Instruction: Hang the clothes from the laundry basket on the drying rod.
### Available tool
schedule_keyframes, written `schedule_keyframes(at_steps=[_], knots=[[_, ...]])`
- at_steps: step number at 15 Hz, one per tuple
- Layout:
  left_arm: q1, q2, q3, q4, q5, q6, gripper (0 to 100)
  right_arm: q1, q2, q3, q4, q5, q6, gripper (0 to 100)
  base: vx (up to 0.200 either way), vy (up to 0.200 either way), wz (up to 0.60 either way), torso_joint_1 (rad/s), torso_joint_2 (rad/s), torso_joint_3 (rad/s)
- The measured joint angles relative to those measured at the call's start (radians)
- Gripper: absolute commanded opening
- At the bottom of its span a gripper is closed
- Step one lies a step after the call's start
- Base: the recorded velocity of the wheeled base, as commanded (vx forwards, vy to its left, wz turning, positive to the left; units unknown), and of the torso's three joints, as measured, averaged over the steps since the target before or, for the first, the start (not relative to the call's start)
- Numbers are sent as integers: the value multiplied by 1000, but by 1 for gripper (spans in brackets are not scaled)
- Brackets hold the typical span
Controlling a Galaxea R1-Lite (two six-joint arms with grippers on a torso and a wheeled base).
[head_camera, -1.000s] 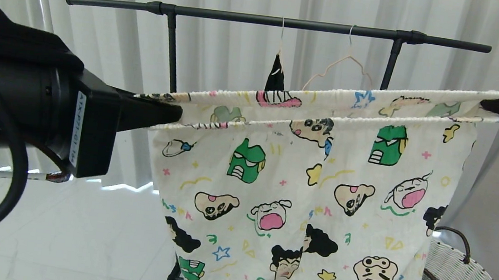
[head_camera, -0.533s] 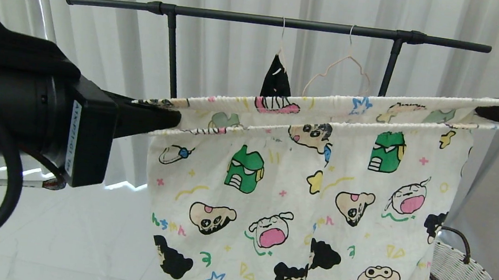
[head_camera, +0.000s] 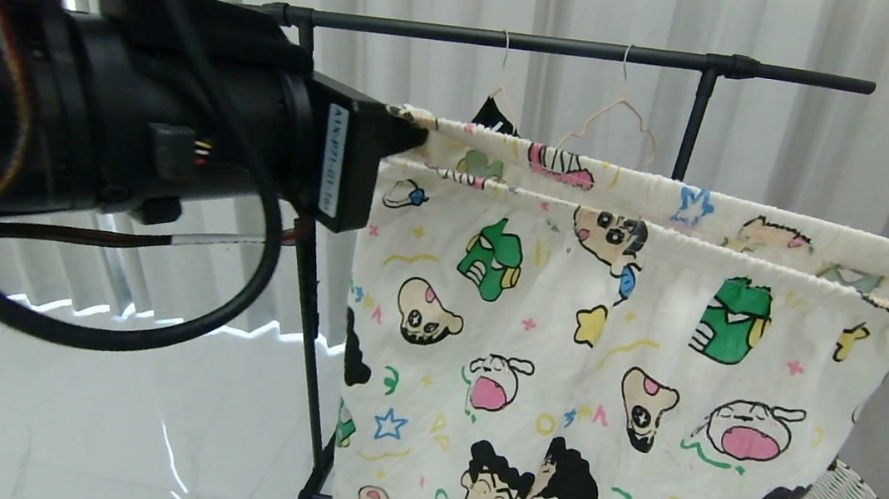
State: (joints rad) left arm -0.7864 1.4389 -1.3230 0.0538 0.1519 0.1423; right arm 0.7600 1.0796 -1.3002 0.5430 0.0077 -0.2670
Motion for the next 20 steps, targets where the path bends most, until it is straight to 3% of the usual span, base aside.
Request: schedule_keyframes(at_steps=[5, 9, 16, 20], knots=[[-2, 79, -42, -20, 0, 8, 0, 143, -26, 9, 29, 10, 11, 0, 0, 0, 0, 0, 0, 0], [-3, 90, -42, -20, 0, 7, 0, 161, -23, 19, 29, 11, 11, 0, 0, 0, 0, 0, 0, 0], [-44, 45, 12, -19, -3, 11, 0, 116, -27, 25, 17, -2, 20, 0, 0, 0, 0, 0, 0, 0], [-163, -80, 166, 4, -4, 14, 0, 14, 18, 46, -178, -3, 15, 0, 0, 0, 0, 0, 0, 0]])
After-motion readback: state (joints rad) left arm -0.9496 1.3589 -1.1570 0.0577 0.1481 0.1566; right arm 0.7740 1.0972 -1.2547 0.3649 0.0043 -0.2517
